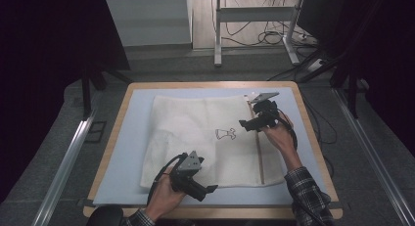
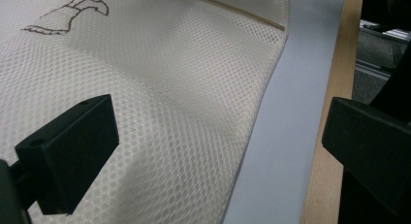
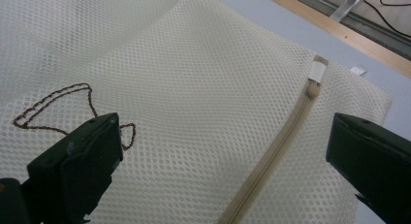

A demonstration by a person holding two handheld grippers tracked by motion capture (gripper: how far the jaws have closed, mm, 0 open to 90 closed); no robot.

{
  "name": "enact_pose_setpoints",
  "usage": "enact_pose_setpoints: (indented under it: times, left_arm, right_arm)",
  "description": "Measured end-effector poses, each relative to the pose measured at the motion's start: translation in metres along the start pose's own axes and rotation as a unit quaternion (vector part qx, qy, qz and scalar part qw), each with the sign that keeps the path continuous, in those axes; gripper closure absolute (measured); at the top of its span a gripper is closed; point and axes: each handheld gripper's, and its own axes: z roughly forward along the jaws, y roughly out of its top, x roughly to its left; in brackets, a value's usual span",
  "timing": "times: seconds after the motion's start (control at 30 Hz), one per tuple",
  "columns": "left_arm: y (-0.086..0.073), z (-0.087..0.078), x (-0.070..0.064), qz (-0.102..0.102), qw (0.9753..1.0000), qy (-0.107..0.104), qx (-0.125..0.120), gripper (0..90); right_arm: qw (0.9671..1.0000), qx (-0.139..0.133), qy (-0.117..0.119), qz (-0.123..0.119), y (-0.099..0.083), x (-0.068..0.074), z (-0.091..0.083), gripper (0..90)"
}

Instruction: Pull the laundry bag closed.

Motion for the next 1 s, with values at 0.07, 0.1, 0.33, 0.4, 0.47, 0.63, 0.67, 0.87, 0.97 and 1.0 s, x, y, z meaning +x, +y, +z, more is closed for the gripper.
enact_pose_setpoints:
  times: [0.07, 0.1, 0.33, 0.4, 0.47, 0.63, 0.67, 0.87, 0.97, 1.0]
  left_arm:
    - [-0.001, -0.002, 0.001, -0.002, 1.0, 0.003, -0.002, 0.0]
    - [-0.001, -0.003, 0.001, 0.0, 1.0, 0.004, 0.001, 0.0]
    - [-0.007, -0.006, 0.002, 0.007, 0.9998, 0.009, 0.015, 0.0]
    - [-0.008, -0.007, 0.002, 0.007, 0.9998, 0.011, 0.014, 0.0]
    - [-0.009, -0.009, 0.001, 0.008, 0.9998, 0.013, 0.011, 0.0]
    - [-0.01, -0.015, 0.002, 0.011, 0.9997, 0.021, 0.007, 0.0]
    - [-0.011, -0.016, 0.002, 0.011, 0.9997, 0.021, 0.006, 0.0]
    - [-0.014, -0.021, 0.005, 0.009, 0.9994, 0.032, 0.009, 0.0]
    - [-0.014, -0.023, 0.005, 0.01, 0.9994, 0.034, 0.007, 0.0]
    - [-0.015, -0.024, 0.005, 0.01, 0.9993, 0.036, 0.006, 0.0]
  right_arm:
    - [1.0, 0.0, -0.001, -0.003, -0.001, 0.001, -0.001, 0.0]
    - [1.0, 0.0, -0.002, -0.003, -0.001, 0.002, -0.002, 0.0]
    - [0.9999, 0.009, 0.003, -0.01, -0.005, 0.01, -0.005, 0.0]
    - [0.9999, 0.009, 0.002, -0.014, -0.007, 0.012, -0.006, 0.0]
    - [0.9999, 0.007, 0.003, -0.014, -0.008, 0.015, -0.008, 0.0]
    - [0.9998, 0.003, 0.004, -0.018, -0.011, 0.02, -0.014, 0.0]
    - [0.9998, 0.003, 0.004, -0.019, -0.012, 0.021, -0.015, 0.0]
    - [0.9998, -0.001, 0.005, -0.017, -0.017, 0.027, -0.021, 0.0]
    - [0.9998, -0.002, 0.007, -0.017, -0.02, 0.031, -0.025, 0.0]
    - [0.9998, -0.004, 0.008, -0.015, -0.021, 0.033, -0.026, 0.0]
